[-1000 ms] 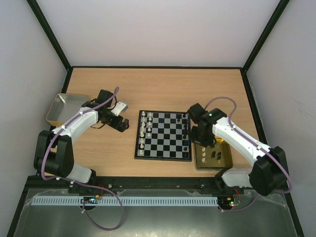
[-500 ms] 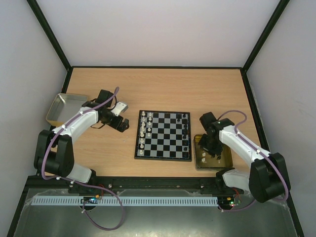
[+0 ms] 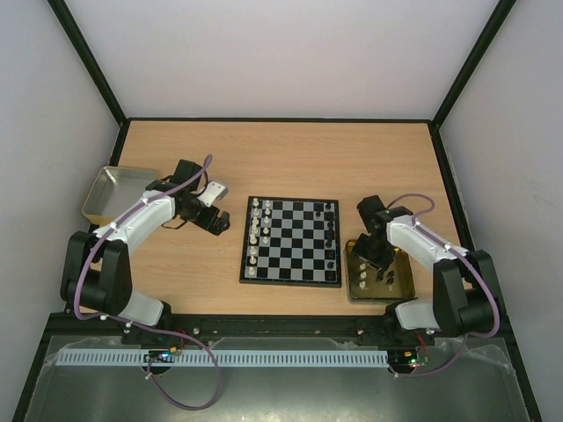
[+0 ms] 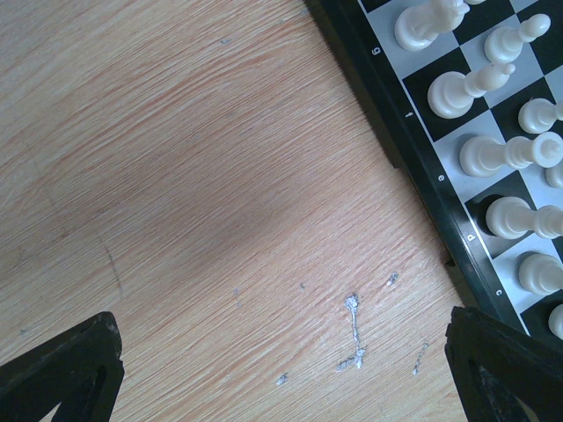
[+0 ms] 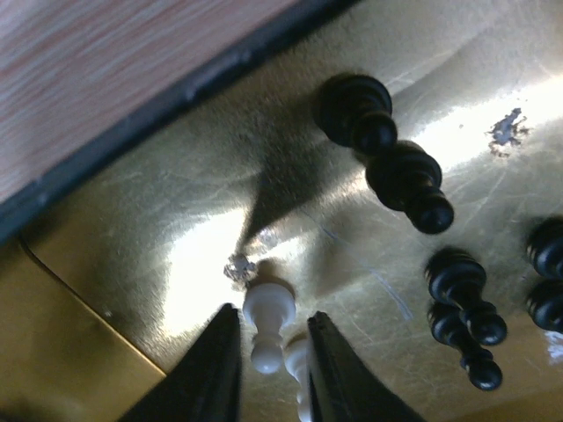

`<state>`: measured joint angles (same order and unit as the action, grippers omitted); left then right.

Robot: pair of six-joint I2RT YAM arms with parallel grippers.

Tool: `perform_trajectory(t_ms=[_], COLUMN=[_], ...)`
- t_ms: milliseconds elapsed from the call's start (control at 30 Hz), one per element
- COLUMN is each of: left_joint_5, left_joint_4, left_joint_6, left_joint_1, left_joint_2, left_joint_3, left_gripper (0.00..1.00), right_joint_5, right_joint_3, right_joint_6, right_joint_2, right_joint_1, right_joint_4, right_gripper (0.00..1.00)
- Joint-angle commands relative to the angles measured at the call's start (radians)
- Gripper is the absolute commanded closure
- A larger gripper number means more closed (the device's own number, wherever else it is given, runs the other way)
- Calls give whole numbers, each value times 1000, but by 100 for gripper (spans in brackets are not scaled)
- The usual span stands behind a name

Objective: Set up the chess pieces on the board
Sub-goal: Pick up the chess piece from the storage box.

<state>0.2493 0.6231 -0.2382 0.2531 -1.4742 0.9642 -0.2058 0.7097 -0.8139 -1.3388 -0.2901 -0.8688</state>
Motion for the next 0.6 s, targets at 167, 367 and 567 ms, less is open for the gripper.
perform_trajectory(t_ms=[167,367,567], left_joint_5=[-5,-2,-1], left_joint_4=[20,20,19], left_joint_6=[7,3,2], left_joint_1=[-1,-1,-1], left_joint_2=[-14,-20,-18], left_joint_3=[12,14,11], left_gripper=[0,0,1], right_joint_5=[25,14,28], right_joint_3=[19,14,40], right_joint_6=[28,31,44], right_joint_2=[-21,-42,-52], right_joint_1=[12,12,12], right_joint_4=[18,35,14], right_gripper=[90,89,98])
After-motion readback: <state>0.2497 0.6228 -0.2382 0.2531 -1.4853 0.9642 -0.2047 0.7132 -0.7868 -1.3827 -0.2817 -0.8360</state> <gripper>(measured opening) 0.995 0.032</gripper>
